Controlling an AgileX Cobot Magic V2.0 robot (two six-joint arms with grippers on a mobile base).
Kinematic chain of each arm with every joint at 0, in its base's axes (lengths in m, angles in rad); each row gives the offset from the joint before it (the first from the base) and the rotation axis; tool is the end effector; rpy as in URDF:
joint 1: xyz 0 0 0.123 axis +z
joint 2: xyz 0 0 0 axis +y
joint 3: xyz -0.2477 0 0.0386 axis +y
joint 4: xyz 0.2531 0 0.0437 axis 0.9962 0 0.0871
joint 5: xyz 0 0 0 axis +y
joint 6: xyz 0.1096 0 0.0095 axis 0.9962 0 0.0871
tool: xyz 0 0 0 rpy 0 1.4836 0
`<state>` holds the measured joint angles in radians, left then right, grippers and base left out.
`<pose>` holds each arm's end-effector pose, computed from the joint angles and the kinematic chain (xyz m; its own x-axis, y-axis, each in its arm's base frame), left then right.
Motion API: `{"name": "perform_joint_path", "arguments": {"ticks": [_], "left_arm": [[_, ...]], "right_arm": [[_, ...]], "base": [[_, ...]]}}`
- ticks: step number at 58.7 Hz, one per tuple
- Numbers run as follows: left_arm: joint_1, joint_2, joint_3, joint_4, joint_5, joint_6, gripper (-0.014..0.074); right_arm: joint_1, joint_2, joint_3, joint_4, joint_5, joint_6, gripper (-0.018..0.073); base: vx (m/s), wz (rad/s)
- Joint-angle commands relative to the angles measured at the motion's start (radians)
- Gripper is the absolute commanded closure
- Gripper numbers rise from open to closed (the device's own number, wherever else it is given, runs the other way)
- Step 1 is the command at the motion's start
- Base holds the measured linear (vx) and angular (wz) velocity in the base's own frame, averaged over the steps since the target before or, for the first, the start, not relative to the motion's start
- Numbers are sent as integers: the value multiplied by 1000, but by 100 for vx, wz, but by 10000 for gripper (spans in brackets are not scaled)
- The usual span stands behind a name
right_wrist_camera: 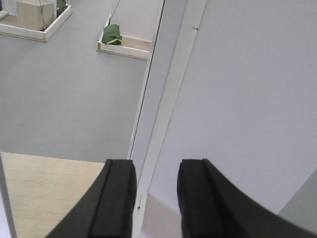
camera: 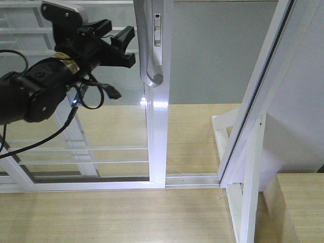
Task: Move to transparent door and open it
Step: 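Release the handle with the right gripper and grasp it with the left gripper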
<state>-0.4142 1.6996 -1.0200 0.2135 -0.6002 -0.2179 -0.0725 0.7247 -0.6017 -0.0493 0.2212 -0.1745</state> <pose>0.3642 -0.1745 0.2382 -0.0234 -0.0340 -0.9991 0.5086 0.8600 -0.0412 0.2024 -0.0159 0.3004 -0.2653 -0.2021 -0.9428 0.0249 0.9760 -0.2162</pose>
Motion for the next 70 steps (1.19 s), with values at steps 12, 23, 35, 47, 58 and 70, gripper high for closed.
{"name": "perform_joint_path", "arguments": {"ticks": [12, 23, 35, 47, 58, 70], "left_arm": [[-5, 137, -288, -7, 81, -61, 111], [-5, 219, -389, -6, 121, -61, 113], [-3, 290, -446, -8, 126, -48, 147], [6, 290, -445, -52, 149, -45, 220], [47, 272, -445, -86, 168, -47, 234], [89, 231, -445, -86, 258, -47, 232]], "right_arm": [[-5, -6, -29, -2, -75, -6, 258], [-5, -6, -29, -2, -75, -6, 258], [-5, -6, -29, -2, -71, -6, 258], [-5, -6, -29, -2, -51, -5, 258], [-5, -6, -29, -2, -14, -5, 258], [-5, -6, -29, -5, -22, -5, 258]], "base": [[0, 0], [0, 0], [0, 0], [0, 0], [0, 0], [0, 0]]}}
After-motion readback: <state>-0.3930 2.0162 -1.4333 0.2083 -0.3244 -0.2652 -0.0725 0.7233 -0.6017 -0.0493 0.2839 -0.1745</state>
